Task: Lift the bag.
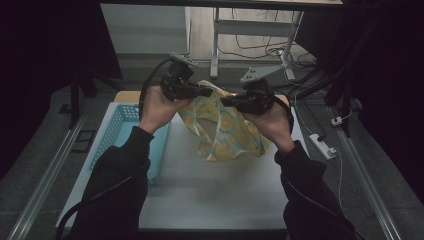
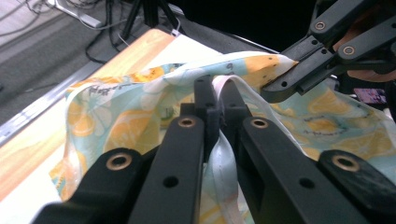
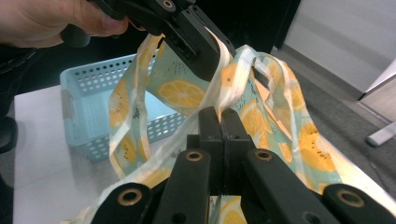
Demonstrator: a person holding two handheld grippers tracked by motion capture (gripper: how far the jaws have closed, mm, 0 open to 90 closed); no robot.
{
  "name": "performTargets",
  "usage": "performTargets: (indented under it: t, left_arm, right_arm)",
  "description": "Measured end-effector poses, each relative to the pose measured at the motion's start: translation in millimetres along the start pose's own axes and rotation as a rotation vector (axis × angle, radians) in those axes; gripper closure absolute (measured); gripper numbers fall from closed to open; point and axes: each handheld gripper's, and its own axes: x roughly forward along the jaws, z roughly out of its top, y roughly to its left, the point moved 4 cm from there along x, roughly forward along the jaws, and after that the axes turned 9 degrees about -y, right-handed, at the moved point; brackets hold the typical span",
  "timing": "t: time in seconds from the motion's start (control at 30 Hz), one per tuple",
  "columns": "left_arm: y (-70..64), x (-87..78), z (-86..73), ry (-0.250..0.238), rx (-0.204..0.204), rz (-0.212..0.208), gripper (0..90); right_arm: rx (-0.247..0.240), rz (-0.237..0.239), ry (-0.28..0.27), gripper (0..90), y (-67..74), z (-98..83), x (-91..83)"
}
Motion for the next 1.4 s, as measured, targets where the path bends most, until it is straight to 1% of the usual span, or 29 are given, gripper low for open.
performTargets:
  t: [0.07,0.2,0.5,0.63,0.73,0.8,0.87,0.93,1.1,1.13,1.17,1.27,1.4]
  left_arm:
    - [0.9,-3.5,5.1,-0.016,-0.002,0.005,89.3]
    - [1.4,-8.2,12.3,-0.033,-0.002,0.012,89.3]
    - [-1.2,-21.0,30.6,-0.092,0.008,0.035,89.3]
    - [-3.1,-24.0,37.3,-0.111,0.014,0.040,89.3]
    - [-2.9,-23.3,39.1,-0.118,0.015,0.044,89.3]
    - [-1.6,-19.3,36.7,-0.115,0.007,0.040,89.2]
    - [0.3,-12.9,32.3,-0.106,0.000,0.038,89.2]
    - [1.8,-6.9,28.4,-0.099,0.001,0.031,89.1]
    - [3.4,14.1,16.9,-0.046,0.035,0.034,88.6]
    - [3.4,17.2,14.9,-0.041,0.033,0.033,88.4]
    - [4.1,21.3,11.7,-0.025,0.036,0.032,88.2]
    - [6.4,29.7,4.0,-0.011,0.027,0.030,88.1]
    - [10.3,39.3,-7.2,0.009,0.017,0.033,88.0]
  right_arm:
    - [0.005,0.002,-0.011,90.0,-0.8,5.1,-2.2]
    - [-0.009,-0.008,-0.030,90.0,-1.8,16.4,-8.1]
    - [-0.007,-0.024,-0.057,90.0,-5.5,28.1,-16.2]
    - [-0.011,-0.032,-0.075,90.0,-5.7,35.3,-20.5]
    - [-0.015,-0.037,-0.082,90.0,-6.3,40.2,-23.0]
    - [-0.016,-0.041,-0.078,90.0,-7.5,39.9,-21.9]
    - [-0.016,-0.055,-0.062,90.0,-10.7,36.0,-18.4]
    - [0.000,-0.060,-0.049,90.0,-15.0,29.8,-13.7]
    - [0.014,-0.077,-0.003,90.0,-23.0,11.4,0.5]
    - [0.023,-0.075,0.002,90.0,-24.4,7.6,3.1]
    - [0.031,-0.074,0.006,90.0,-25.4,4.7,5.0]
    - [0.054,-0.066,0.012,90.0,-28.2,-5.6,11.2]
    - [0.063,-0.060,0.018,89.9,-29.9,-14.3,15.1]
